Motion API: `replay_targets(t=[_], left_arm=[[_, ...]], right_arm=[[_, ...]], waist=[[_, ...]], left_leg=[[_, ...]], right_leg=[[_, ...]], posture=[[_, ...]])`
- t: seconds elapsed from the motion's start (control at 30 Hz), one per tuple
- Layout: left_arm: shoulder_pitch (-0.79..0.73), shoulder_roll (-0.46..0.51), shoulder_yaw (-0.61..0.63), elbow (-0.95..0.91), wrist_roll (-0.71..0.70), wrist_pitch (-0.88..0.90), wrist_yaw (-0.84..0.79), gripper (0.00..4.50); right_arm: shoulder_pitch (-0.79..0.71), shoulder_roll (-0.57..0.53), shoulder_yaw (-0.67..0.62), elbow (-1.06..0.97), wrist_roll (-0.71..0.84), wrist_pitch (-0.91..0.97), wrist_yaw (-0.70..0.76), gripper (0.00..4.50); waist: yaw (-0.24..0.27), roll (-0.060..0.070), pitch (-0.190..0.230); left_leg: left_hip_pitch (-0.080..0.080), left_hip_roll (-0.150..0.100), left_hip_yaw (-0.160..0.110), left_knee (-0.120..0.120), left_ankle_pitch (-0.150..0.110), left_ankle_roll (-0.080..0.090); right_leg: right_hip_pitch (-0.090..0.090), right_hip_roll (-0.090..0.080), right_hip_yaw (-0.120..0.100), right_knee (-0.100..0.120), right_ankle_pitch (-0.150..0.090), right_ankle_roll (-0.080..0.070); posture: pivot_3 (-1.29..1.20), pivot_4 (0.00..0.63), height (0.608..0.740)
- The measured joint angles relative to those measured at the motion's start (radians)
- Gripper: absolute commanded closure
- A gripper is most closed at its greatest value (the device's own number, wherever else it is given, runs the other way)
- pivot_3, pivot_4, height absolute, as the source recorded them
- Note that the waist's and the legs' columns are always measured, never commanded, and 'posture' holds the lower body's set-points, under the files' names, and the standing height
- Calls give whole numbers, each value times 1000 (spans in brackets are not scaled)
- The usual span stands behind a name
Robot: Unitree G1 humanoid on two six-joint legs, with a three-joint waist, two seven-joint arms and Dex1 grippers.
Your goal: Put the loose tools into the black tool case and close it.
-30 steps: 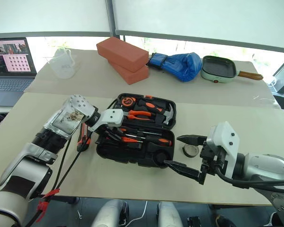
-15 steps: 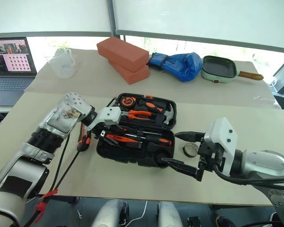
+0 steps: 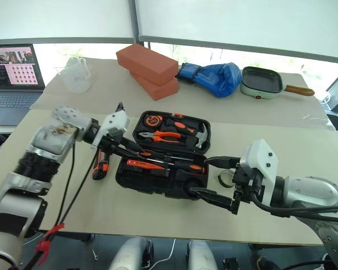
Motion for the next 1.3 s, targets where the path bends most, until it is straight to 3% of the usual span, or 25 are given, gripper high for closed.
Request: replay_targets(t=[0.6, 0.8, 0.9, 1.0, 1.07, 1.1, 1.2, 1.23, 1.3], left_arm=[[31, -21, -23, 81, 79, -175, 53, 4462], [42, -3, -1, 65, 62, -135, 48, 4462], [79, 57, 93, -30, -30, 33, 50, 3729], [131, 146, 268, -197, -147, 232, 120, 2597], [246, 213, 411, -323, -196, 349, 199, 1674], [296, 229, 450, -354, -207, 380, 222, 1444], [570, 276, 601, -491, -213, 487, 324, 312], [628, 278, 631, -510, -210, 505, 346, 43], [726, 282, 694, -547, -209, 533, 394, 43]], right_arm=[[-27, -14, 3, 4, 42, 8, -41, 0], [-53, -14, 26, 5, 59, 13, -43, 0], [-85, -14, 64, 16, 56, 13, -39, 0], [-129, -13, 111, 46, 33, 13, -22, 0], [-160, -9, 147, 70, 13, 5, 4, 0], [-165, -8, 154, 77, 5, 0, 11, 0], [-214, 4, 203, 119, -30, -19, 57, 0], [-221, 5, 209, 129, -39, -22, 71, 0], [-242, 10, 229, 152, -55, -28, 93, 0]], waist=[[0, 2, -2], [-3, 3, -2], [-15, 3, -2], [-23, 3, -2], [-34, 4, -2], [-33, 4, -2], [-33, 4, -2], [-30, 4, -2], [-20, 3, -1]], left_leg=[[2, 0, 0, 0, 0, 0], [2, 1, 0, 0, 0, 0], [0, 2, 0, 0, 0, 0], [0, 3, 0, 0, 0, 0], [2, 3, 0, -2, 0, 0], [3, 3, 1, -2, 0, 0], [5, 4, 2, -5, 0, 0], [5, 4, 2, -5, 0, 0], [6, 4, 2, -5, 0, -1]], right_leg=[[2, 0, 0, 0, 0, 0], [1, 0, 1, 1, 0, 0], [-2, 1, 1, 2, 0, -1], [-1, 0, 1, 2, 0, 0], [0, -1, 3, 2, -1, 0], [0, -1, 3, 1, -1, 0], [0, -1, 4, 1, -1, 0], [0, -1, 3, 1, -1, 0], [0, -2, 2, 1, -1, -1]], posture=[[0, 150, 738], [0, 150, 738], [0, 150, 738], [0, 150, 738], [0, 150, 738], [0, 150, 738], [0, 150, 738], [0, 150, 738], [0, 150, 738]])
